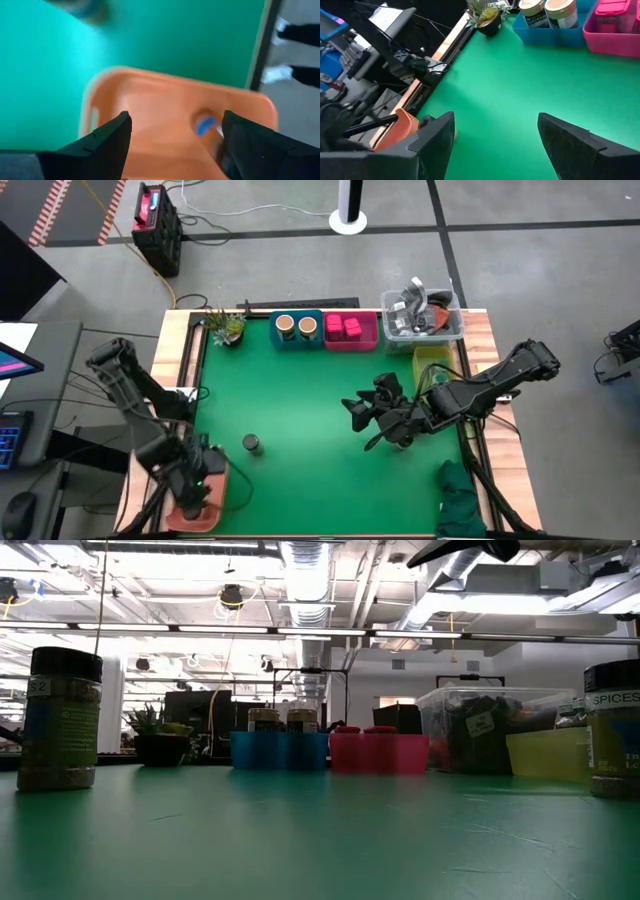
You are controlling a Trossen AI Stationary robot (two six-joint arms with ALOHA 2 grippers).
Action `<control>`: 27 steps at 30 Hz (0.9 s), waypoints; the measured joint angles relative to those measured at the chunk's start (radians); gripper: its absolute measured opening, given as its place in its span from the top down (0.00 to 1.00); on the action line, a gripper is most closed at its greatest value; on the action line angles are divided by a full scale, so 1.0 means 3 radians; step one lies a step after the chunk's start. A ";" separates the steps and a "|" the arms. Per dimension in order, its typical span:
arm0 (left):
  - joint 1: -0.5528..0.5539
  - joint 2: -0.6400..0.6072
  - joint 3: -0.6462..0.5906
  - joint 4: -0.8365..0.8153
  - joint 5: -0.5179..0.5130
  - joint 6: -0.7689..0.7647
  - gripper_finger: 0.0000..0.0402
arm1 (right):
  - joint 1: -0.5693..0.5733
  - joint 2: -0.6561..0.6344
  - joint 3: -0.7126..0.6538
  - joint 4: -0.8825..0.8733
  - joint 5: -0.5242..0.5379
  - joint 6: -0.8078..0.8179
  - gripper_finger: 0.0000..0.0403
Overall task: Sort spices by type
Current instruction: Put the left black spice bottle into the orange bin
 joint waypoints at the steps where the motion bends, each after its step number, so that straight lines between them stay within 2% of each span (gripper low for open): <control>1: 0.0089 0.0002 0.0000 -0.0026 -0.0008 0.0064 0.26 | 0.0009 0.0000 0.0000 0.0032 -0.0001 -0.0015 0.23; 16: 0.1306 0.0013 -0.0001 -0.0028 -0.0104 0.1157 0.26 | 0.0057 -0.0001 0.0000 0.0247 -0.0003 -0.0499 0.23; 21: 0.1623 0.0014 -0.0184 0.0154 0.0163 0.1419 0.26 | 0.0029 -0.0001 0.0000 0.0282 -0.0005 -0.0630 0.23; 27: 0.1764 0.0014 -0.0308 0.0334 0.0306 0.1540 0.26 | 0.0029 -0.0001 0.0000 0.0277 -0.0005 -0.0705 0.23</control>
